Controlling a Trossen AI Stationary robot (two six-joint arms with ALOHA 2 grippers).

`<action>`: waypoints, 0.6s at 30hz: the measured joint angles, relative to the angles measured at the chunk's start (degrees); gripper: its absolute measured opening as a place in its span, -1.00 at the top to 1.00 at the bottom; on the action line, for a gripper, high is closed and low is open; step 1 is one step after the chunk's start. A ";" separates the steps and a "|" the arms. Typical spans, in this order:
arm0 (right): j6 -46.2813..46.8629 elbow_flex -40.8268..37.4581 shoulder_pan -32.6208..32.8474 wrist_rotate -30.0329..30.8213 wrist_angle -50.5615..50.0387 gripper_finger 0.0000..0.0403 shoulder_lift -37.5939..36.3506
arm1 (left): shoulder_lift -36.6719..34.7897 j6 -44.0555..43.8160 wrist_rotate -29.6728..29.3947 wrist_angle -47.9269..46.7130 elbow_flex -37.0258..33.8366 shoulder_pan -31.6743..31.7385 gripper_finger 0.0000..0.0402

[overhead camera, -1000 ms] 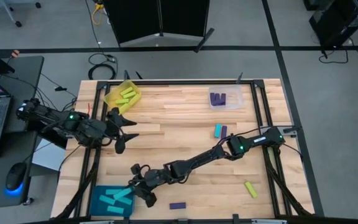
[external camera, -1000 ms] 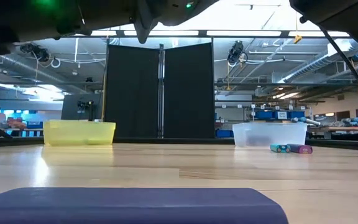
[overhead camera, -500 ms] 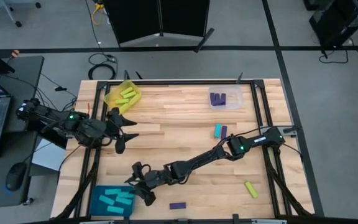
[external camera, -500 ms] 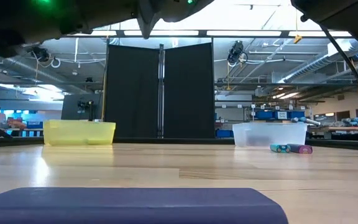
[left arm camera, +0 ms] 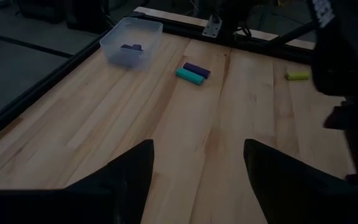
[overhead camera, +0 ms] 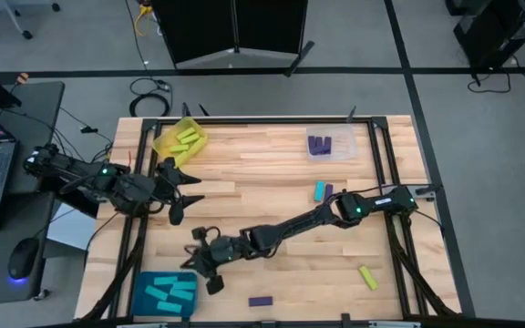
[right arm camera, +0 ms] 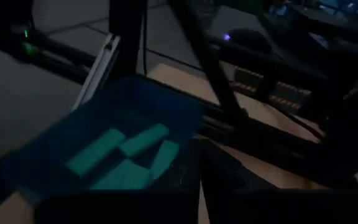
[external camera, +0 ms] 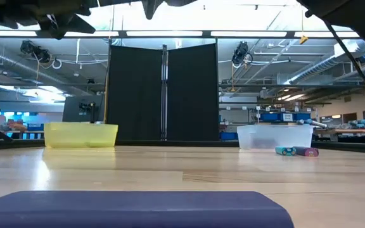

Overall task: Sort blocks
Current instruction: Put the purple block into the white transparent bin

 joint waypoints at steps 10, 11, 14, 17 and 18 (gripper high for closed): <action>3.06 -0.13 -1.87 0.98 -1.34 0.96 -0.02 | 0.11 -0.04 0.00 0.55 0.00 -0.01 -0.28; 3.06 -0.13 -2.01 1.65 -1.37 0.97 -0.02 | 0.11 -0.04 0.00 0.55 0.00 0.00 -0.28; 3.77 -1.00 -2.71 1.95 -0.10 0.97 -0.49 | 0.11 -0.03 0.00 0.57 0.00 -0.02 -0.28; 4.66 -7.58 -3.44 1.60 7.37 0.98 -4.27 | 0.11 -0.03 0.00 0.58 0.00 -0.01 -0.28; 5.40 -11.46 -3.74 1.51 10.97 0.98 -6.39 | 0.11 0.01 0.00 0.61 0.00 -0.02 -0.28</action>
